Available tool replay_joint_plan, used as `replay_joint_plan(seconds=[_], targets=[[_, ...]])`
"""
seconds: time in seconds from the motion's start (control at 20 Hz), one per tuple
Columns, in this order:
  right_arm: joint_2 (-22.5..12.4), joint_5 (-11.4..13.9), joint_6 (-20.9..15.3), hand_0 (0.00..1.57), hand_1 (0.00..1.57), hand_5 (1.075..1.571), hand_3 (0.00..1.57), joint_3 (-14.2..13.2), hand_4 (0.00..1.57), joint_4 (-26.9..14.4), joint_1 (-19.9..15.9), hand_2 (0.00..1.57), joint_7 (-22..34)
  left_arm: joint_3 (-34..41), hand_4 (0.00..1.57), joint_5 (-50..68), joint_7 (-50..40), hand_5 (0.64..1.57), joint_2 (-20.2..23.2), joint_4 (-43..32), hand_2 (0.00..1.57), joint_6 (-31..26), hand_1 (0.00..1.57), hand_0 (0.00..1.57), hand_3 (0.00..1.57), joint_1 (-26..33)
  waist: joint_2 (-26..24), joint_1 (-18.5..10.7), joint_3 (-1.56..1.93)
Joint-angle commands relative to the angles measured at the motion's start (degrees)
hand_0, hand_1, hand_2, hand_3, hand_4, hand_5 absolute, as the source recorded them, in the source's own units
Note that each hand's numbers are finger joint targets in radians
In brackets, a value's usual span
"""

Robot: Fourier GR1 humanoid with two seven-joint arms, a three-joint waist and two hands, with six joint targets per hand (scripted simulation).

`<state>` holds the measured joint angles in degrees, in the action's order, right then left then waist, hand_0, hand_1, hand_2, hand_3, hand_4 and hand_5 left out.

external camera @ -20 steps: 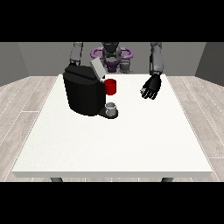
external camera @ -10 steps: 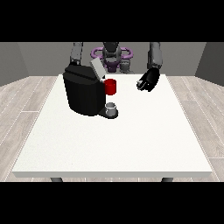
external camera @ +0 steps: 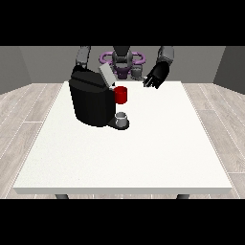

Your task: Insert the coffee pod into the coffee machine and close the lid

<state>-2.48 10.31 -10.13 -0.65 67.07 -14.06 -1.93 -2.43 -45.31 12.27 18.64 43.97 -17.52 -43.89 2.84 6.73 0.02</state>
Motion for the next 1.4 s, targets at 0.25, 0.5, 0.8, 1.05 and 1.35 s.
replay_joint_plan(seconds=[0.25,0.5,0.8,1.05,1.35], targets=[[-0.6,-1.1,-0.4,0.00,0.00,1.571,0.00,-2.1,0.00,0.5,-5.3,0.00,1.1,1.1,0.56,0.3,-4.8,1.571,-1.7,2.7,1.37,-5.3,1.34,1.34,1.35,-8.8,0.6,1.1,-0.01],[-0.7,-1.7,1.6,0.00,0.00,1.571,0.00,-1.0,0.00,2.4,-3.4,0.00,-1.0,9.1,0.51,5.1,-7.8,1.571,4.6,-0.2,1.27,-10.2,1.22,1.22,1.29,-17.0,3.3,5.8,-0.01],[-1.5,-1.9,1.0,0.00,0.00,1.571,0.00,-2.1,0.27,4.1,-8.4,0.00,2.0,9.6,0.47,4.9,-10.9,1.571,3.5,-1.1,1.27,-9.9,1.22,1.22,1.26,-22.4,6.2,7.8,-0.01],[-0.8,-1.0,-0.9,0.00,0.00,1.571,0.00,-2.2,0.00,2.9,-7.9,0.00,-0.8,9.1,0.48,3.6,-11.7,1.571,2.8,-1.0,1.30,-7.9,1.25,1.25,1.25,-23.7,8.3,7.4,0.00],[-2.2,-1.7,0.6,0.00,0.00,1.571,0.00,-2.5,0.10,4.8,-10.9,0.00,2.6,10.3,0.49,3.5,-9.4,1.571,6.7,-3.6,1.30,-8.9,1.26,1.26,1.24,-26.2,11.2,9.4,-0.01]])
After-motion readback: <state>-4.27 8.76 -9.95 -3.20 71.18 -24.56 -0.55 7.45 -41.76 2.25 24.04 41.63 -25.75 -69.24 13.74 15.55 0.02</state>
